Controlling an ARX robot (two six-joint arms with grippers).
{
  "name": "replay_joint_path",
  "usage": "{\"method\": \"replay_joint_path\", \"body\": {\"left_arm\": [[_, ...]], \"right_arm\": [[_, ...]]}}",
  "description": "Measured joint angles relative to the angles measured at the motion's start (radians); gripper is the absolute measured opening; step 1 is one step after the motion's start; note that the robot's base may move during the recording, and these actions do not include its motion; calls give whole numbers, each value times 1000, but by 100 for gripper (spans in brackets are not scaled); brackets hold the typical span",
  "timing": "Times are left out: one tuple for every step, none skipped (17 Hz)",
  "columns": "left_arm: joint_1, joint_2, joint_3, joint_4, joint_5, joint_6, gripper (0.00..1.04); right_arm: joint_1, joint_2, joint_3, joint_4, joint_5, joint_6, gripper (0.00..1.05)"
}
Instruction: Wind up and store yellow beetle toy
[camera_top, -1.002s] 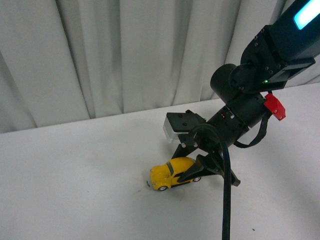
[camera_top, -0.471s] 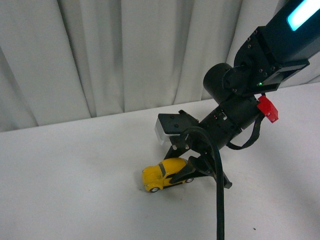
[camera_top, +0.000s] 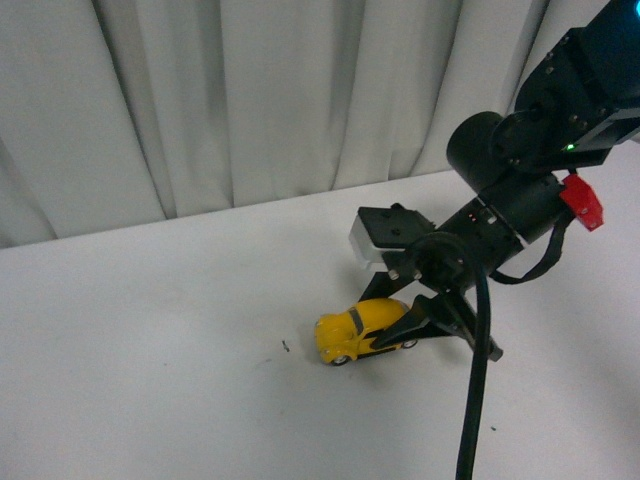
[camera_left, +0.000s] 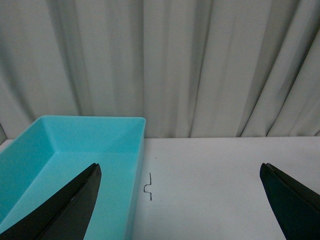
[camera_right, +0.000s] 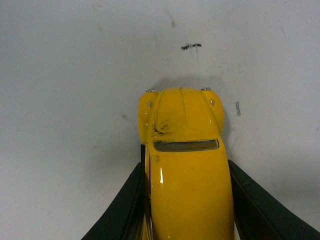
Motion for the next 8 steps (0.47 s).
{"method": "replay_joint_path", "body": {"left_arm": [[0,0,0,0,0,0,98],[0,0,0,0,0,0,98],[0,0,0,0,0,0,98],[0,0,0,0,0,0,98],[0,0,0,0,0,0,98],[0,0,0,0,0,0,98],[0,0,0,0,0,0,98],[0,0,0,0,0,0,98]], "right_arm": [[-26,-3,-14,-7,-2,-22,41],[-47,-7,-26,-11,-6,-41,41],[-69,-11,-39,-19,-10,-66,41],[-89,-14,-51,-22,-11,-83,41],[-114,-21,-67,-30,-11,-102,41],[-134,-26,-80,-39,-11,-116,41],[-157,-33,-93,-50,-10,-137,41],[-174,-37,-103,-60,-10,-148,41]]}}
